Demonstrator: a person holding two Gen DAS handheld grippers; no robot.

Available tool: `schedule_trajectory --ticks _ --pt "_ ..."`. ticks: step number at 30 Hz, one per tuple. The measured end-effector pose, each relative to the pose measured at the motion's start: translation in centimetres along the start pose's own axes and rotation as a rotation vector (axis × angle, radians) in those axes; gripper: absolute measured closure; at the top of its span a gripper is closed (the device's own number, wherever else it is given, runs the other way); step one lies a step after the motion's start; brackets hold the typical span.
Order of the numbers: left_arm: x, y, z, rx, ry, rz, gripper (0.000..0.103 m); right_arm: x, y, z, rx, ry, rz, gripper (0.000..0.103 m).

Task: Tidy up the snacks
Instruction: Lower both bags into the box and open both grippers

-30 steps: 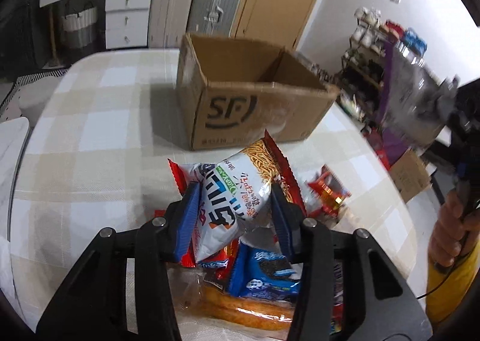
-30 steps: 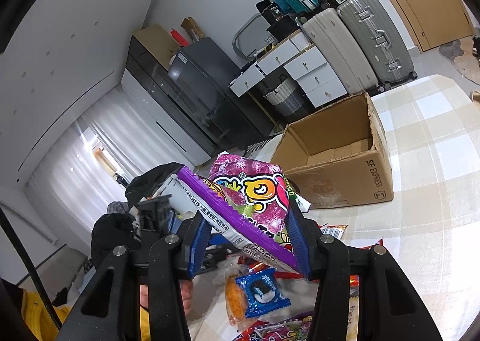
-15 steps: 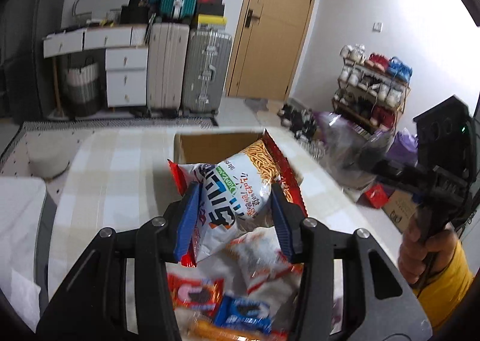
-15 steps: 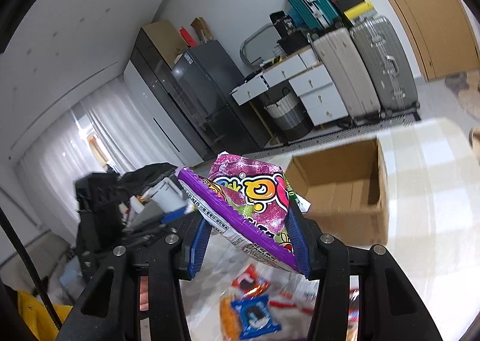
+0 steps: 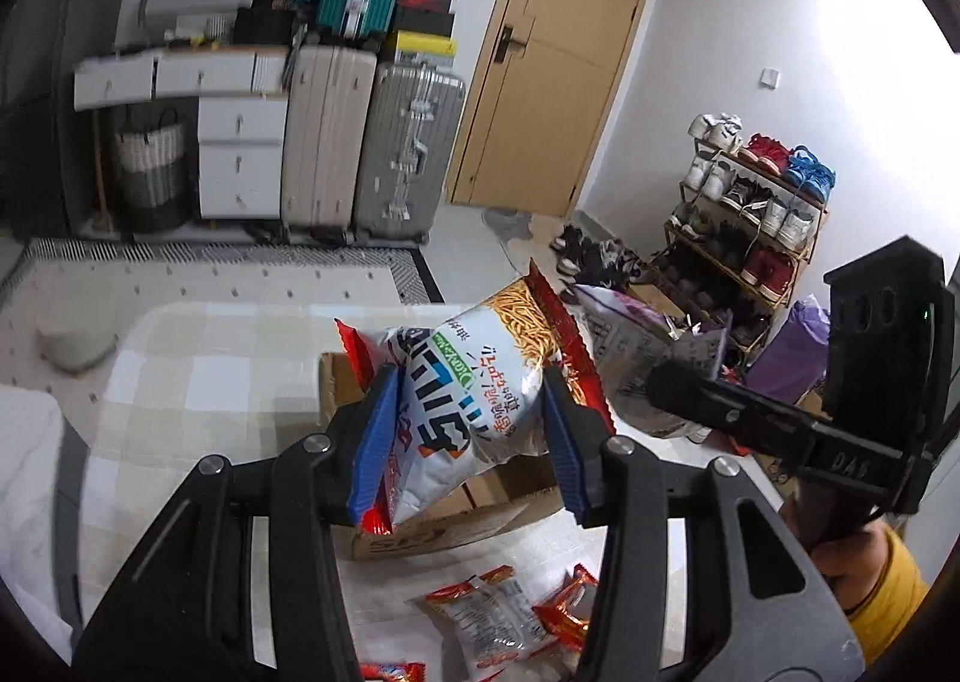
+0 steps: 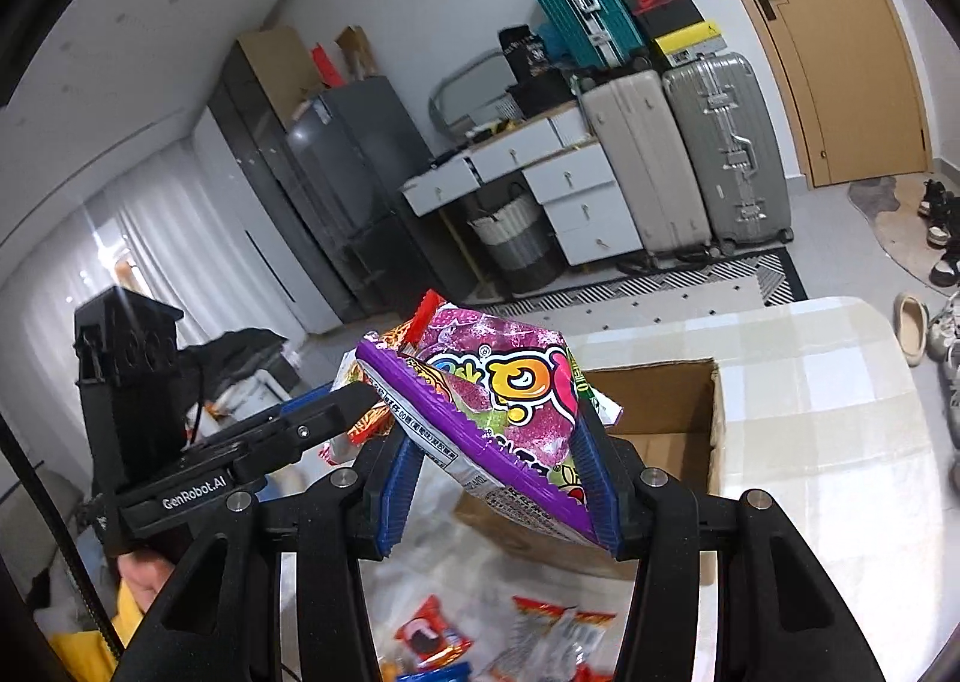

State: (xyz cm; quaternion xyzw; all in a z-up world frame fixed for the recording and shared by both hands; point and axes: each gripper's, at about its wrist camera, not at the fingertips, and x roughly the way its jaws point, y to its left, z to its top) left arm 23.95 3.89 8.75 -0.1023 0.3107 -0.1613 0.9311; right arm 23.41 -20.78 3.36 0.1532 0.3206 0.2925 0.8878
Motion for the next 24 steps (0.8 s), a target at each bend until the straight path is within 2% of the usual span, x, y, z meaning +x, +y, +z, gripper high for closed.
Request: schedule_trajectory --ticks 5,11,14,18,24 --pt "6.1 1.9 0.9 -0.069 0.103 -0.002 0.059 3.8 -2.4 0.3 0.034 0.085 -0.047 0.054" --pt "12.3 3.2 -0.1 -0.085 0.195 0.009 0.059 6.3 -5.3 -0.1 0.115 0.112 -0.045 0.054" --pt "14.8 3.4 -0.7 -0.089 0.221 0.018 0.059 7.7 -6.4 -0.5 0.129 0.146 -0.068 0.054" --pt "17.5 3.9 -1.9 -0.092 0.260 0.018 0.059 8.7 -7.6 -0.9 0.173 0.173 -0.057 0.054" --pt "20.3 4.9 -2.7 -0.094 0.274 0.039 0.058 9.9 -8.3 -0.8 0.188 0.191 -0.057 0.054"
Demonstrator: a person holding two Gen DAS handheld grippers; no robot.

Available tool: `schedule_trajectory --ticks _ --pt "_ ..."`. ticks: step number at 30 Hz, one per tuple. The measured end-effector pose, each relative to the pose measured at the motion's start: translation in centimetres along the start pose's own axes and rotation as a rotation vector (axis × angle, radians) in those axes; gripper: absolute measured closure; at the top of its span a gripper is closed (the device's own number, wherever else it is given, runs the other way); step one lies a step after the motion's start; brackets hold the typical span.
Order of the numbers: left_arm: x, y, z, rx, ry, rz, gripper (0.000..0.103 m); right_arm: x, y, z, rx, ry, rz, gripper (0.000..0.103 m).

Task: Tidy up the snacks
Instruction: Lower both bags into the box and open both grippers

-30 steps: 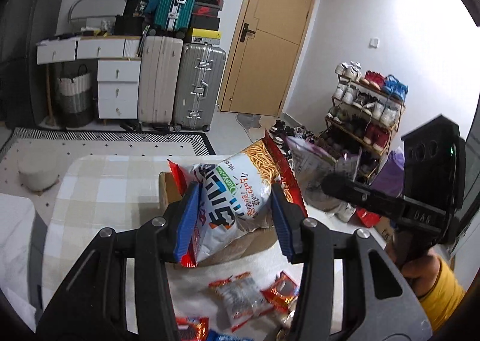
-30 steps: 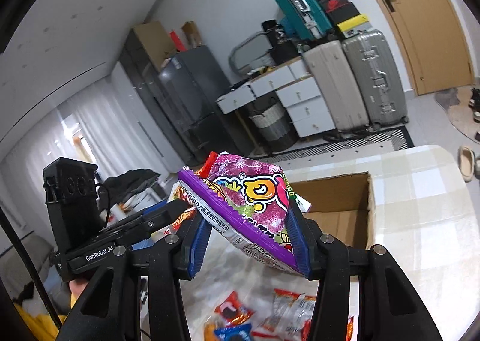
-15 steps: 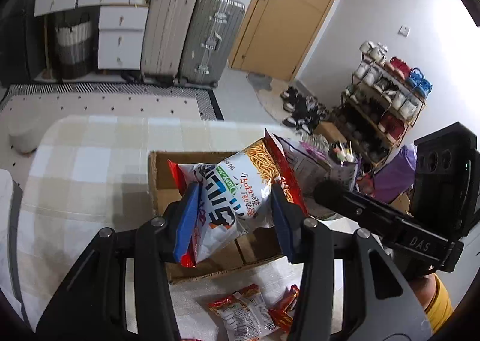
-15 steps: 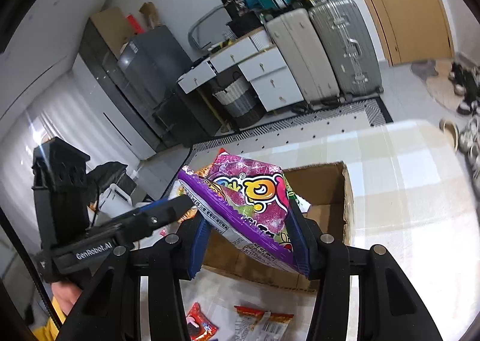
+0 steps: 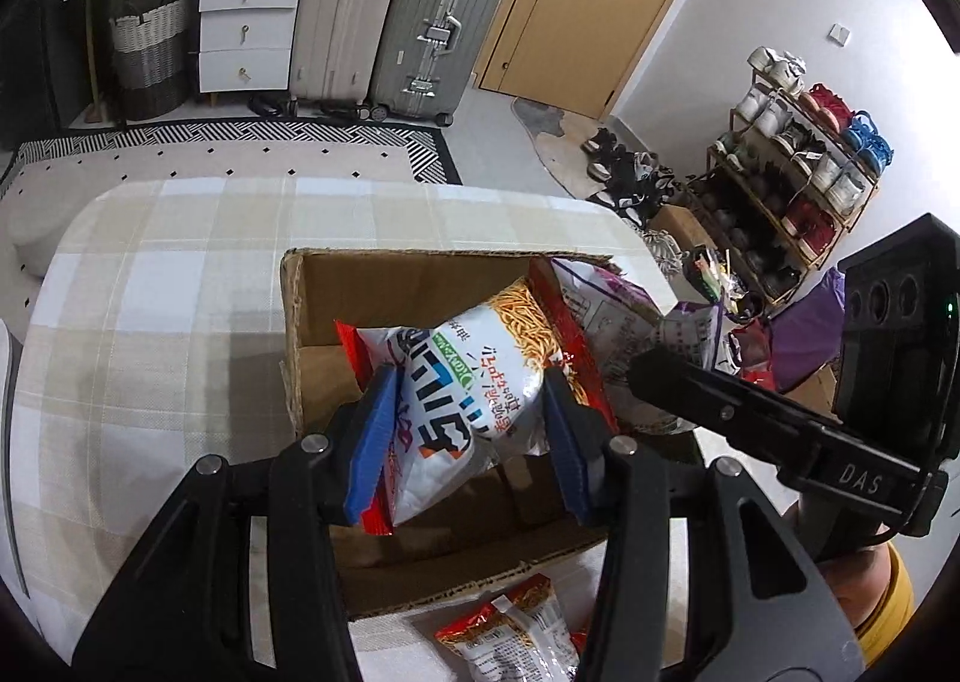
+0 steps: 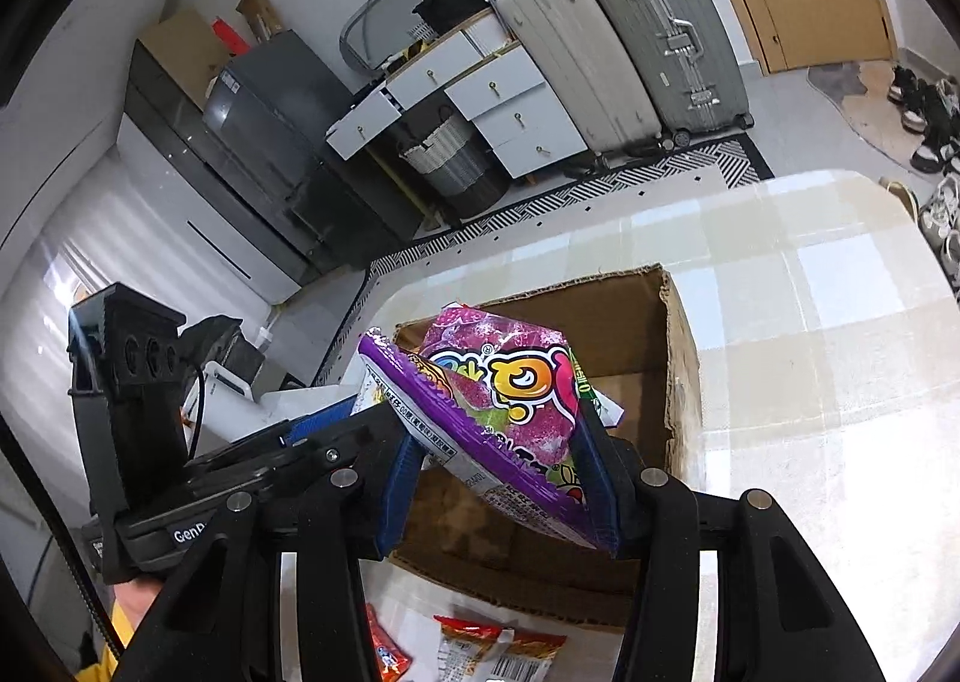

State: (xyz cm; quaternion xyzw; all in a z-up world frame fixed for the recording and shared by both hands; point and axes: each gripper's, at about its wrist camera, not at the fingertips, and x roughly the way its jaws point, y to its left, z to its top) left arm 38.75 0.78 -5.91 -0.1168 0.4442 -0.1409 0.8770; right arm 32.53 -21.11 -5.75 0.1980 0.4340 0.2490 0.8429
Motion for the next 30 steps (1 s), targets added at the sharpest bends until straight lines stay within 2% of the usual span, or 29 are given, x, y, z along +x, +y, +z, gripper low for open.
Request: schedule_trajectory --ticks 10,15,16,18,20,22,24,30 --pt "2.0 0.8 -1.4 -0.007 0.027 0.013 0.056 0.8 0.0 -0.4 0.012 0.020 -0.034 0.053" --pt "2.7 0.8 -1.7 -0.009 0.047 0.041 0.055 0.7 0.3 -0.5 0.006 0.027 -0.024 0.050" --pt "2.8 0.7 -1.6 -0.008 0.044 0.043 0.052 0.6 0.4 -0.6 0.003 0.019 -0.031 0.049" --pt "2.6 0.6 -1.7 -0.009 0.039 0.042 0.037 0.2 0.5 -0.6 -0.010 -0.001 -0.028 0.046" --pt "1.9 0.9 -2.1 -0.014 0.023 0.040 0.032 -0.1 0.6 -0.7 -0.015 -0.008 -0.028 0.046" --pt "1.1 1.0 -2.1 -0.020 0.012 0.036 0.031 -0.4 0.8 -0.8 -0.013 -0.012 -0.024 0.046" --pt "0.3 0.9 -2.2 -0.022 0.007 0.036 0.025 -0.8 1.0 -0.8 -0.016 -0.016 -0.018 0.046" --pt "-3.6 0.2 -3.3 0.009 -0.022 0.063 0.024 -3.3 2.1 -1.1 -0.032 -0.055 -0.005 0.046"
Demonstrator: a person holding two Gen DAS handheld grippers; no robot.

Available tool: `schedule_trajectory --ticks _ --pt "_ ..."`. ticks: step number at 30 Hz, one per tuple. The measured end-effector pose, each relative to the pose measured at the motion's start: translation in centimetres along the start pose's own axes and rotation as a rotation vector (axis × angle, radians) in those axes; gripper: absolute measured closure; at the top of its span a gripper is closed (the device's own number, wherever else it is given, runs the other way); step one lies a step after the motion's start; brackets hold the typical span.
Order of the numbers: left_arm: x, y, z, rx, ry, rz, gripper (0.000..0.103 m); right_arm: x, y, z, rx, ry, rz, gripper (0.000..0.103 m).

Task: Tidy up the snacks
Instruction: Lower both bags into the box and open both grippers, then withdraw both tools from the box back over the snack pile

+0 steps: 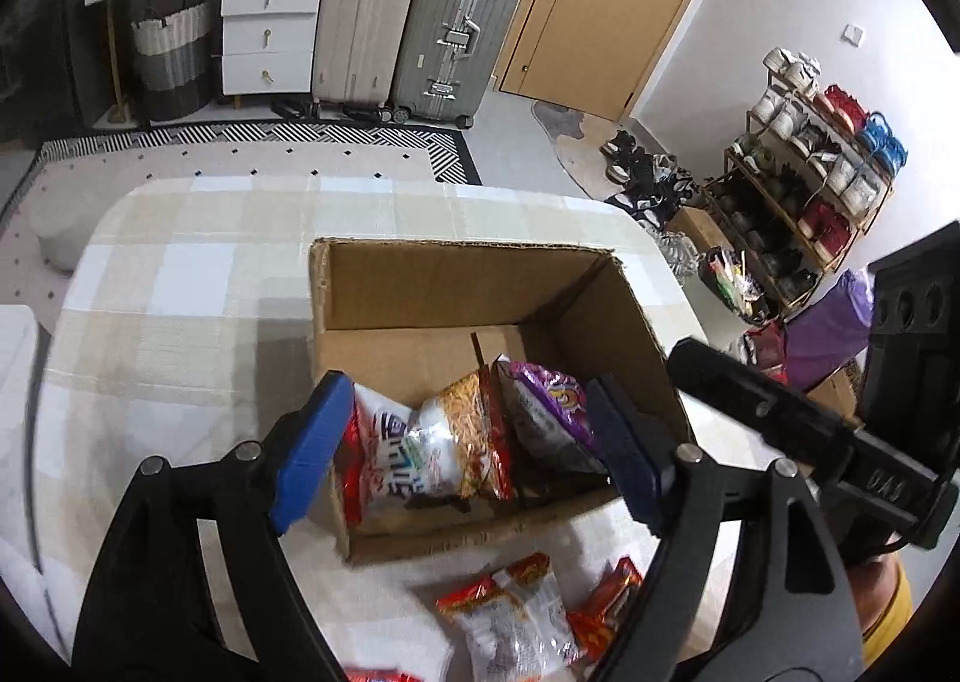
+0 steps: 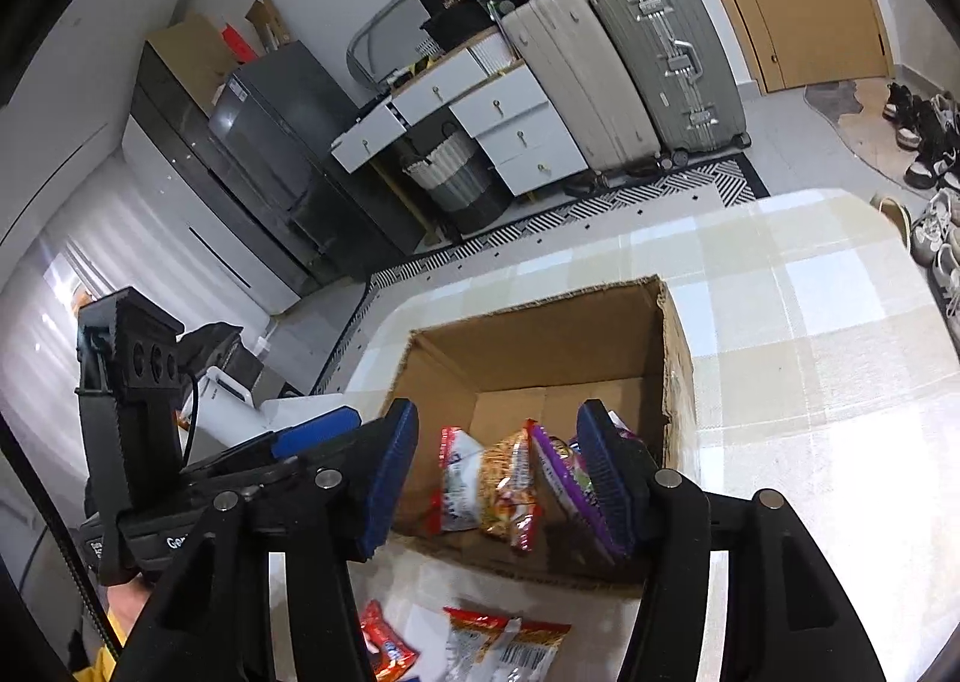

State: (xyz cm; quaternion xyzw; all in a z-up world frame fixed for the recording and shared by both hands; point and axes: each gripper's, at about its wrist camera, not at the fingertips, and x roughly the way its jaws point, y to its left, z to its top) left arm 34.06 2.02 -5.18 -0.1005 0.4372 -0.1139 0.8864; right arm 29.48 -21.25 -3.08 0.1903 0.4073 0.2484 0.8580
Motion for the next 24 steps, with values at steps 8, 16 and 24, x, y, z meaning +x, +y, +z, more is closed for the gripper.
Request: schedule_trajectory --ticks 8,16,24 --pt "-9.2 -0.8 -3.9 0.061 -0.111 0.007 0.021 -7.2 6.0 -2.1 -0.157 -0.114 0.070 0.040" --pt "-20.2 -2.6 -9.9 0.137 -0.316 0.070 0.001 -13.4 10.6 -5.5 -0.221 -0.185 0.088 0.037" --pt "-29.1 -3.4 -16.1 0.157 -0.465 0.138 0.000 -18.0 15.4 -11.3 -0.307 -0.316 0.090 0.010"
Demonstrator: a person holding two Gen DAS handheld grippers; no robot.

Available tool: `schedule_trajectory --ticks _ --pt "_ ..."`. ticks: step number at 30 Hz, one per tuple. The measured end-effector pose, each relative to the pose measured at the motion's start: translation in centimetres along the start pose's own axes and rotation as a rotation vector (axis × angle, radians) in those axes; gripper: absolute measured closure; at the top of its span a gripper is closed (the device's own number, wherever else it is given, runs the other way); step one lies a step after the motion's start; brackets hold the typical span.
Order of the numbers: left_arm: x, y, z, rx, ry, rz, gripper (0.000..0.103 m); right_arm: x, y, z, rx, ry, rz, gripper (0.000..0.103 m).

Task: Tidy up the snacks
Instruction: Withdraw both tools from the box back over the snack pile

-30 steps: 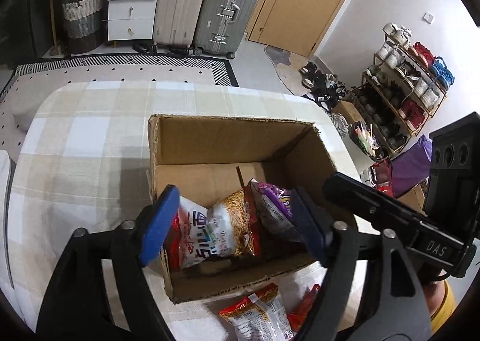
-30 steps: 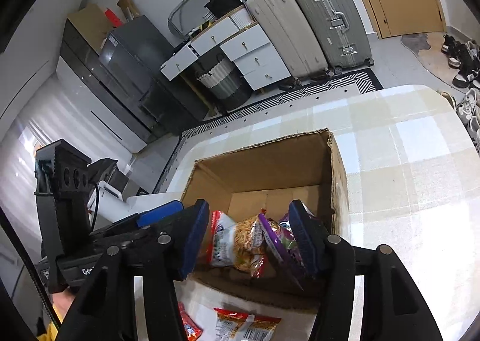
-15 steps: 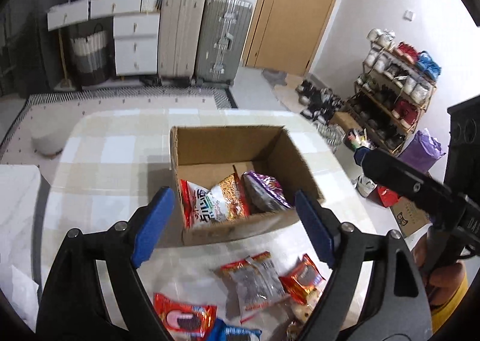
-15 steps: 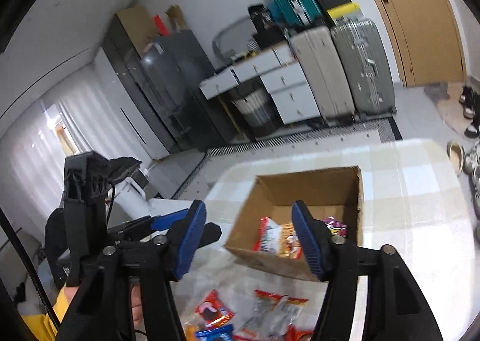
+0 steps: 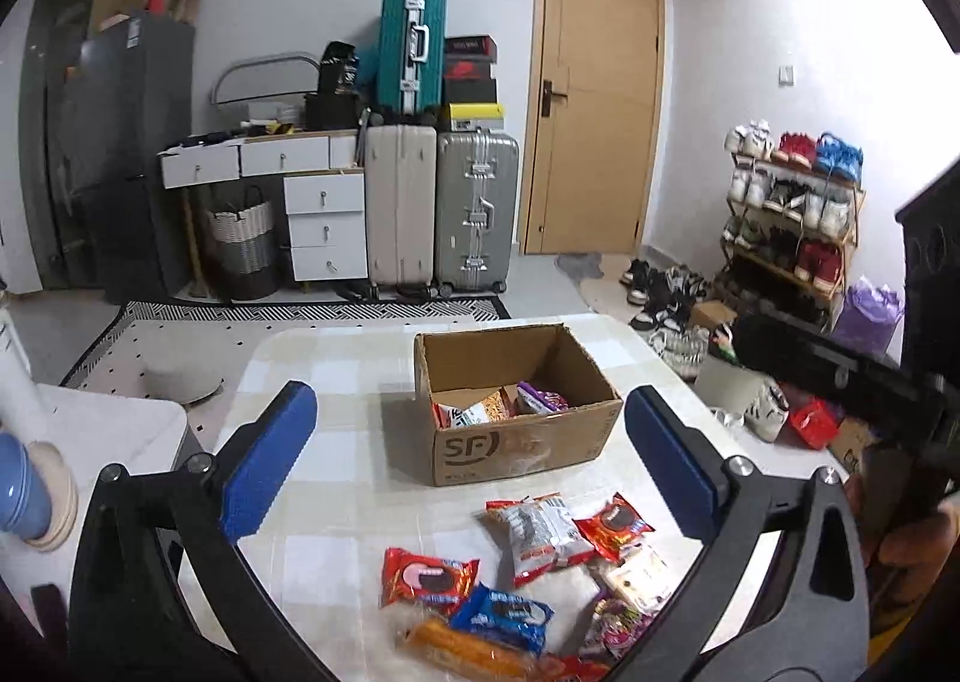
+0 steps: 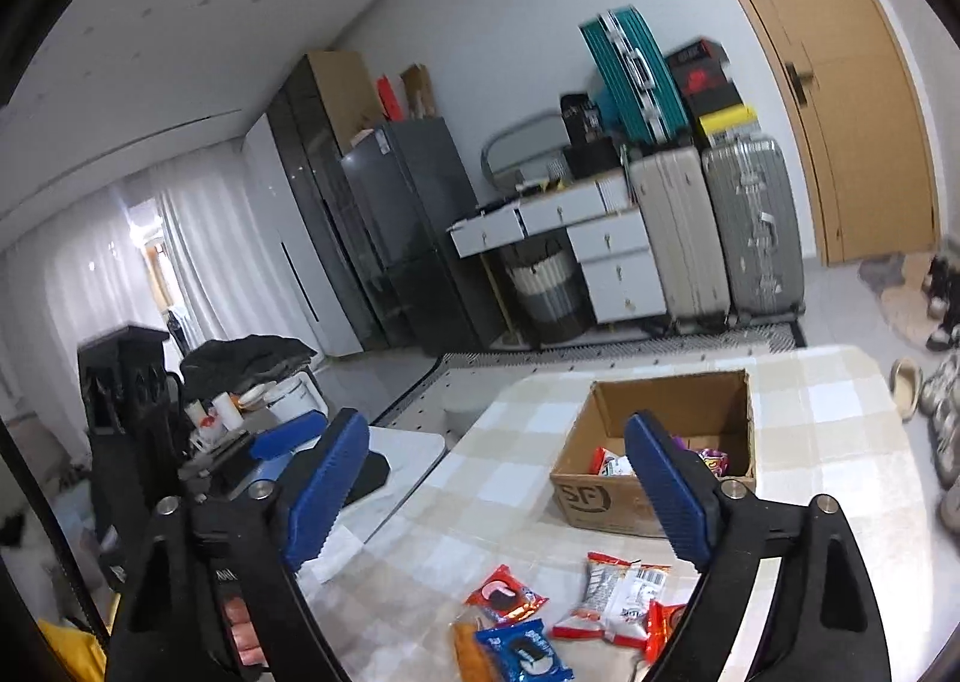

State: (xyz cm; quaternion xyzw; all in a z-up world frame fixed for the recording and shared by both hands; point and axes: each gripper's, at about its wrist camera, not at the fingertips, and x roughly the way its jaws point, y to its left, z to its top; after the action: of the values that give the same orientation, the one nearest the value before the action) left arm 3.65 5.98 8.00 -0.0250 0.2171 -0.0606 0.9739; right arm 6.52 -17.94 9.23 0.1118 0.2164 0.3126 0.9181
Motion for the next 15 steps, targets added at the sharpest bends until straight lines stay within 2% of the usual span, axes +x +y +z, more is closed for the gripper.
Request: schedule_trajectory --ticks 5,8,11,15 --pt "-4.4 0.5 -1.3 -0.004 -0.030 0.019 0.000 -3.1 3.2 -2.0 -0.071 -0.048 -0.028 0.005" --pt "-6.4 0.7 -2.9 0.003 -0.019 0.040 0.000 -5.2 4.7 -3.6 -0.100 -0.087 -0.050 0.001" --pt "-7.7 1.4 -5.0 -0.010 -0.003 0.039 0.000 -6.7 5.4 -5.1 -0.139 -0.100 -0.083 0.001" --pt "-7.1 2.4 -7.6 -0.018 0.035 0.033 0.000 -7.9 5.7 -7.9 -0.163 -0.066 -0.104 0.001"
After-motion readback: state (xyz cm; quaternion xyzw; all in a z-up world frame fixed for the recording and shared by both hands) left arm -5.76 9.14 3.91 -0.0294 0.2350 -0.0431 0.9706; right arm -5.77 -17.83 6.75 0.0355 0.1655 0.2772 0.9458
